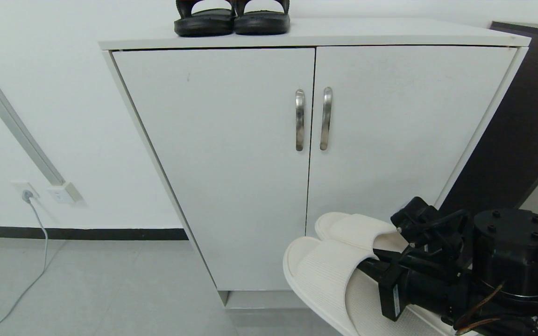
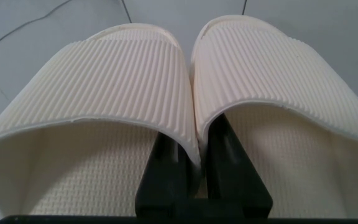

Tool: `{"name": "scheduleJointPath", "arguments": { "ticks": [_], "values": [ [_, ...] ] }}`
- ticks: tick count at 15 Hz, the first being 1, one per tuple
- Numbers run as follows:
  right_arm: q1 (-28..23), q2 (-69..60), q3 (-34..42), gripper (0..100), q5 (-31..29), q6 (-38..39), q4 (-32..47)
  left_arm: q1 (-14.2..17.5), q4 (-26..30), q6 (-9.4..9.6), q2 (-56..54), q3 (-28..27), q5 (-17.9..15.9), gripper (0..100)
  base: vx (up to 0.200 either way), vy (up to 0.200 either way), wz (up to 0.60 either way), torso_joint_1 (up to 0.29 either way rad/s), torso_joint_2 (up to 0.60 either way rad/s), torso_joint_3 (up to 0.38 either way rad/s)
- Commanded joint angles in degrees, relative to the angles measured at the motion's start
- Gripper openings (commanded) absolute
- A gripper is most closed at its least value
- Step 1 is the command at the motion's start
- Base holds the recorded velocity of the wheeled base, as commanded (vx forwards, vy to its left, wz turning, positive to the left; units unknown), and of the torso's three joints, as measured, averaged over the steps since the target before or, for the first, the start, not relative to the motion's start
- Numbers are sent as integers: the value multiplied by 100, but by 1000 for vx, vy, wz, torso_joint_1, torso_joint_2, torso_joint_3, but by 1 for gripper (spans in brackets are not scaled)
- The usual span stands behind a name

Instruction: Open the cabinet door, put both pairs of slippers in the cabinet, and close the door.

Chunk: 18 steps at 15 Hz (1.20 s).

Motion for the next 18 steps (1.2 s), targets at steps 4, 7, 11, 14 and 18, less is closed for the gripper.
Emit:
{"name": "scheduleJointPath", "arguments": {
  "ticks": [4,7,11,14,18],
  "values": [
    [20,3,48,0,7,-5,-2,-308,-338,-319,1913,-996,-413,100,0,0,0,0,0,0],
    [20,12,48,0,7,-5,-2,-501,-1235,-346,3091,-1137,-870,100,0,0,0,0,0,0],
    [29,29,48,0,-1,-5,-2,-519,-2087,-363,4541,-1558,-1511,100,0,0,0,0,0,0],
    [64,21,48,0,16,-5,-2,-800,-2501,-434,5358,-1840,-1626,100,0,0,0,0,0,0],
    [64,38,48,0,16,4,-2,-1327,-3564,-583,6299,-1936,-1801,100,0,0,0,0,0,0]
  ]
}}
